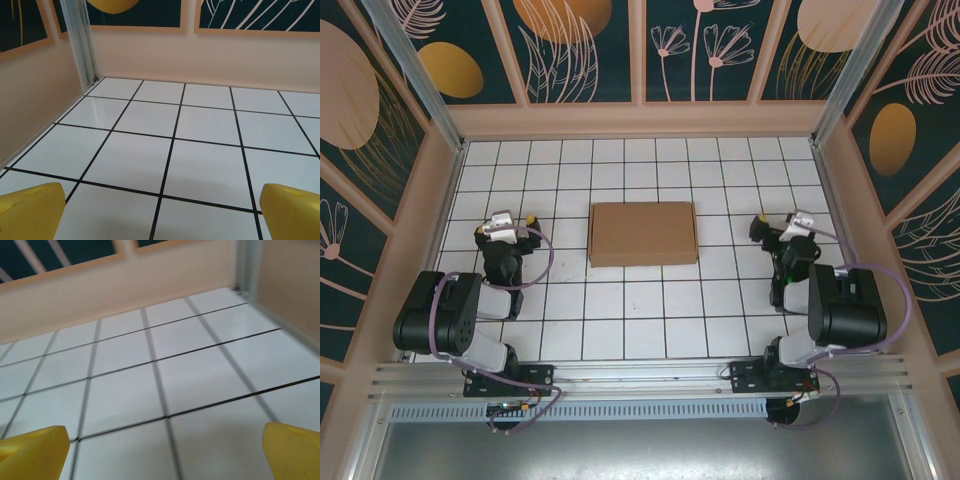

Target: Fold the paper box

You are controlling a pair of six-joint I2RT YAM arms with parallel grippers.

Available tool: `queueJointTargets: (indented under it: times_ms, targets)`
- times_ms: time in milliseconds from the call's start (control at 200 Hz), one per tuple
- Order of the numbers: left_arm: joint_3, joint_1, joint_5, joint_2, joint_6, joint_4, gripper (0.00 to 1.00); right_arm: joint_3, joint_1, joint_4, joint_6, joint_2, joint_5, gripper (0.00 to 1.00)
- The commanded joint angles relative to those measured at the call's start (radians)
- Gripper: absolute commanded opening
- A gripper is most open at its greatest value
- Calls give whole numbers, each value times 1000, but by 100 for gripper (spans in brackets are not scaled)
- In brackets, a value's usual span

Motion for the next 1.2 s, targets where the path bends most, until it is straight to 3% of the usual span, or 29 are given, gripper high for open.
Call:
queueJointTargets:
  times_ms: [0,75,195,300,1196]
  targets:
    - [19,9,22,5,2,38,99,-134,45,412,-29,42,24,99]
    - [23,12,30,7,0,31,99,-90,45,336,21,41,149,99]
    - [40,34,80,9,-10,0,99,15,113,123,-38,32,228,99]
    - [43,39,89,9,-13,-6,99,22,96,105,-37,31,166,99]
    - [30,39,88,2,-10,13,99,14,111,130,-66,34,153,99]
